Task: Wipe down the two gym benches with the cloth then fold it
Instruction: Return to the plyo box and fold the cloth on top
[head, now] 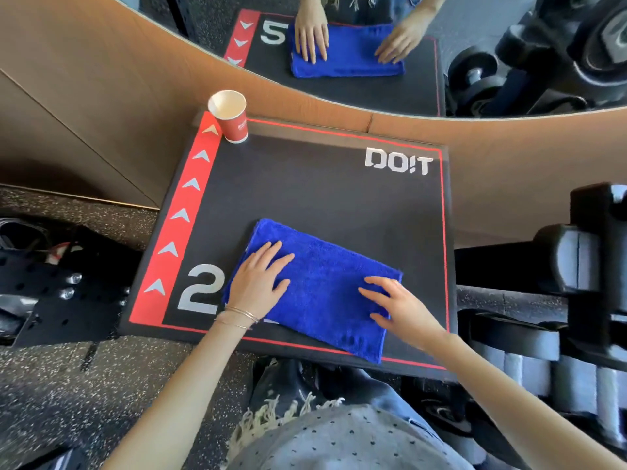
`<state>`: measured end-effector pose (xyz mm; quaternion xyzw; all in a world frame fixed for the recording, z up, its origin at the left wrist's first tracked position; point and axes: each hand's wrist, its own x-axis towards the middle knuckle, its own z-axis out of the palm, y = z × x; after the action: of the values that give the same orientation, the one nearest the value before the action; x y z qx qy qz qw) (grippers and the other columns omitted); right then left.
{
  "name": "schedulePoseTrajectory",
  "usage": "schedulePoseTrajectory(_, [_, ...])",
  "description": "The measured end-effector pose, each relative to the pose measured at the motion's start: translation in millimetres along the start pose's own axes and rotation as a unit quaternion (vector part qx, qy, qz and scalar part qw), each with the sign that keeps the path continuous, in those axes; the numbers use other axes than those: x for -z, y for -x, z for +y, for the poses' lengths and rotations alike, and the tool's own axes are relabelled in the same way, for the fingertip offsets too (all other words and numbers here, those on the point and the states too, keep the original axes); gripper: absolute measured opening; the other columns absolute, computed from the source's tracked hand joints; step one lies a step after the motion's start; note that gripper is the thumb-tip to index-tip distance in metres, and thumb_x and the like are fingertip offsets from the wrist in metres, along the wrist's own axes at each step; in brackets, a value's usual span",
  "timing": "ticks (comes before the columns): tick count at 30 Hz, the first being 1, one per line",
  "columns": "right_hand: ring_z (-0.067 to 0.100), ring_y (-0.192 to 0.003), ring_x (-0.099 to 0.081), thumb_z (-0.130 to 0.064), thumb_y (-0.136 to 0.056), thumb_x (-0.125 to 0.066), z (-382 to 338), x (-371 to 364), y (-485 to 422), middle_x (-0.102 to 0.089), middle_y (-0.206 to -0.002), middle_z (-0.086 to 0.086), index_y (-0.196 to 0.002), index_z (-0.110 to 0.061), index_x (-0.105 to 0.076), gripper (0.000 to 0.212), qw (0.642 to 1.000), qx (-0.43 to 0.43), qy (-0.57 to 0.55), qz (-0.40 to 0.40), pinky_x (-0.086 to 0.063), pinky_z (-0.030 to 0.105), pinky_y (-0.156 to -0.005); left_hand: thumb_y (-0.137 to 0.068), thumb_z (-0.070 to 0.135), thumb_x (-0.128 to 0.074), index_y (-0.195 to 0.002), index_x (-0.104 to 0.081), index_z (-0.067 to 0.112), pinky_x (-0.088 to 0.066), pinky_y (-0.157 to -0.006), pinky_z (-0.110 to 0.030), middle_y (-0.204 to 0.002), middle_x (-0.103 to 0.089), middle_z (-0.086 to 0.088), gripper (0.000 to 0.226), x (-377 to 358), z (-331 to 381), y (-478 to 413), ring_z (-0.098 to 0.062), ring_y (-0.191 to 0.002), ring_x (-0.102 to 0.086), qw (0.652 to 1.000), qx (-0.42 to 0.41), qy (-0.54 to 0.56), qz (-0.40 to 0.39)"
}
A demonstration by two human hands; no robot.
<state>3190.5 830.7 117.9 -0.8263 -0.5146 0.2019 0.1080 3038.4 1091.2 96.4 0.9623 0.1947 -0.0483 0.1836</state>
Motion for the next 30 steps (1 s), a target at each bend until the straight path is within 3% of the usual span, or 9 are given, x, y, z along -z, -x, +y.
schedulePoseTrajectory(2, [0.02, -0.118, -0.052, -0.012, -0.083, -0.069, 18, 12, 5, -0.049, -0.136, 0.003, -0.123, -0.017, -0.062, 0.041, 0.999, 0.028, -0.003, -0.02, -0.044, 0.028, -0.097, -0.09, 0.022, -0.054, -0.138, -0.046, 0.02, -0.029, -0.114, -0.042, -0.152, -0.032, -0.007, 0.049, 5, 0, 10, -0.027, -0.143, -0.026, 0.999, 0.036, -0.025, 0.002])
schedulePoseTrajectory(4, [0.024, -0.1, -0.063, -0.006, -0.07, -0.08, 28, 25, -2, -0.064, -0.116, 0.007, -0.1, -0.014, -0.074, 0.032, 0.995, 0.095, 0.02, -0.005, -0.055, 0.035, -0.083, -0.083, 0.014, -0.06, -0.129, -0.055, 0.013, -0.04, -0.103, -0.047, -0.143, -0.044, -0.014, 0.047, 6, 22, 20, -0.036, -0.134, -0.038, 0.997, 0.066, -0.031, 0.02])
schedulePoseTrajectory(7, [0.021, -0.082, -0.067, -0.005, -0.057, -0.087, 38, 42, -21, -0.068, -0.095, 0.003, -0.079, -0.017, -0.075, 0.028, 0.974, 0.212, 0.079, -0.015, -0.056, 0.029, -0.069, -0.066, 0.016, -0.075, -0.096, -0.069, 0.015, -0.052, -0.068, -0.038, -0.103, -0.066, -0.006, 0.03, -1, 84, 34, -0.03, -0.094, -0.062, 0.998, 0.004, -0.017, 0.061])
schedulePoseTrajectory(10, [0.021, -0.078, -0.066, -0.003, -0.056, -0.086, 50, 54, -39, -0.069, -0.092, 0.001, -0.079, -0.018, -0.075, 0.03, 0.946, 0.296, 0.115, -0.064, -0.055, 0.028, -0.062, -0.057, 0.035, -0.08, -0.076, -0.065, 0.02, -0.047, -0.052, -0.029, -0.078, -0.062, 0.002, 0.028, -16, 144, 41, -0.021, -0.07, -0.06, 0.999, -0.037, -0.01, 0.033])
schedulePoseTrajectory(14, [0.024, -0.088, -0.063, -0.007, -0.064, -0.08, 63, 63, -56, -0.066, -0.103, 0.004, -0.095, -0.017, -0.073, 0.033, 0.909, 0.359, 0.154, -0.144, -0.055, 0.034, -0.07, -0.067, 0.054, -0.07, -0.093, -0.06, 0.016, -0.038, -0.059, -0.033, -0.093, -0.058, 0.0, 0.046, -44, 191, 47, -0.023, -0.083, -0.055, 0.997, 0.033, -0.036, -0.055])
schedulePoseTrajectory(16, [0.025, -0.089, -0.062, -0.01, -0.066, -0.081, 65, 66, -60, -0.065, -0.104, 0.004, -0.099, -0.016, -0.071, 0.036, 0.896, 0.38, 0.172, -0.154, -0.055, 0.033, -0.07, -0.073, 0.053, -0.066, -0.102, -0.055, 0.015, -0.036, -0.062, -0.035, -0.1, -0.054, -0.002, 0.049, -53, 196, 49, -0.024, -0.088, -0.052, 0.995, 0.081, -0.036, -0.05])
schedulePoseTrajectory(20, [0.025, -0.081, -0.065, -0.005, -0.07, -0.079, 66, 64, -66, -0.069, -0.096, 0.002, -0.09, -0.013, -0.071, 0.023, 0.897, 0.398, 0.15, -0.12, -0.055, 0.031, -0.056, -0.053, 0.047, -0.083, -0.078, -0.061, 0.018, -0.045, -0.048, -0.027, -0.076, -0.059, 0.003, 0.044, -43, 199, 54, -0.017, -0.065, -0.055, 0.988, 0.131, -0.066, -0.041])
schedulePoseTrajectory(25, [0.022, -0.073, -0.066, -0.002, -0.059, -0.08, 69, 61, -67, -0.07, -0.086, 0.001, -0.081, -0.013, -0.073, 0.025, 0.887, 0.43, 0.144, -0.087, -0.052, 0.026, -0.05, -0.036, 0.024, -0.084, -0.061, -0.057, 0.026, -0.034, -0.036, -0.02, -0.058, -0.053, 0.008, 0.037, -38, 214, 51, -0.009, -0.051, -0.052, 0.972, 0.183, -0.137, -0.06])
schedulePoseTrajectory(30, [0.022, -0.063, -0.062, 0.0, -0.055, -0.075, 71, 52, -60, -0.068, -0.076, 0.0, -0.074, -0.012, -0.07, 0.023, 0.886, 0.432, 0.164, -0.033, -0.05, 0.024, -0.046, -0.081, 0.009, -0.058, -0.102, -0.05, 0.011, -0.039, -0.06, -0.031, -0.102, -0.057, -0.008, 0.023, -43, 204, 36, -0.027, -0.093, -0.059, 0.969, 0.227, -0.068, -0.07])
